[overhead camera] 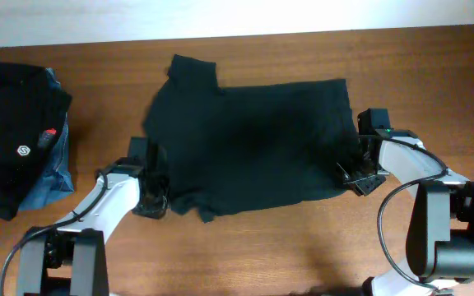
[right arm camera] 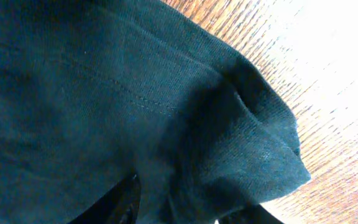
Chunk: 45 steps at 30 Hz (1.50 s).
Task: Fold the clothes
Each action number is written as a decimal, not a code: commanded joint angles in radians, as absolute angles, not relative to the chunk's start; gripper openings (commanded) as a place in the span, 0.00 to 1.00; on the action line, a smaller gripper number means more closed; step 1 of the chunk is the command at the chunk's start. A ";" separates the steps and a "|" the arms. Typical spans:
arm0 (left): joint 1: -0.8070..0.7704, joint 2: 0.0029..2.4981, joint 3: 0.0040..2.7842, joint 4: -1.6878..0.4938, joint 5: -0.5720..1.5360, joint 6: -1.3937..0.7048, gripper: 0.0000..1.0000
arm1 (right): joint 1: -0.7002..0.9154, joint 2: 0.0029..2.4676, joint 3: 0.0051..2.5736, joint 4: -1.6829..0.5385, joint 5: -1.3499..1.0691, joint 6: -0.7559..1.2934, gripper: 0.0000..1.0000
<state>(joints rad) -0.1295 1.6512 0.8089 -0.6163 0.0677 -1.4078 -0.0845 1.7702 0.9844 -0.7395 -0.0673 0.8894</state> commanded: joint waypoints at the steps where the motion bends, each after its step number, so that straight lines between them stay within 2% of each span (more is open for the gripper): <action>1: -0.120 1.752 0.727 -0.599 -0.026 -1.398 0.03 | -0.084 1.832 0.939 -0.725 -0.040 0.887 0.44; 6: -0.120 1.752 0.727 -0.598 -0.025 -1.371 0.01 | -0.084 1.832 0.939 -0.724 -0.040 0.870 0.44; 8: -0.120 1.752 0.727 -0.598 -0.026 -1.371 0.01 | -0.084 1.832 0.939 -0.725 -0.040 0.867 0.33; 11: -0.120 1.752 0.728 -0.602 -0.025 -1.345 0.01 | -0.084 1.832 0.939 -0.725 -0.043 0.850 0.04; 17: -0.120 1.711 0.738 -0.614 -0.026 -1.258 0.01 | -0.085 1.832 0.939 -0.739 -0.052 0.793 0.04; 25: -0.120 1.484 0.738 -0.720 -0.039 -1.150 0.01 | -0.086 1.799 0.939 -0.863 -0.064 0.793 0.04; 29: -0.120 1.355 0.738 -0.855 -0.078 -1.150 0.01 | -0.086 1.703 0.939 -0.927 -0.071 0.793 0.04; 34: -0.120 1.273 0.738 -0.903 -0.080 -1.150 0.00 | -0.086 1.541 0.939 -0.973 -0.071 0.793 0.04; 39: -0.120 1.274 0.738 -0.883 -0.105 -1.150 0.01 | -0.086 1.493 0.939 -0.939 -0.070 0.793 0.04; 45: -0.120 1.274 0.738 -0.722 -0.163 -1.150 0.01 | -0.085 1.495 0.939 -0.802 -0.067 0.785 0.04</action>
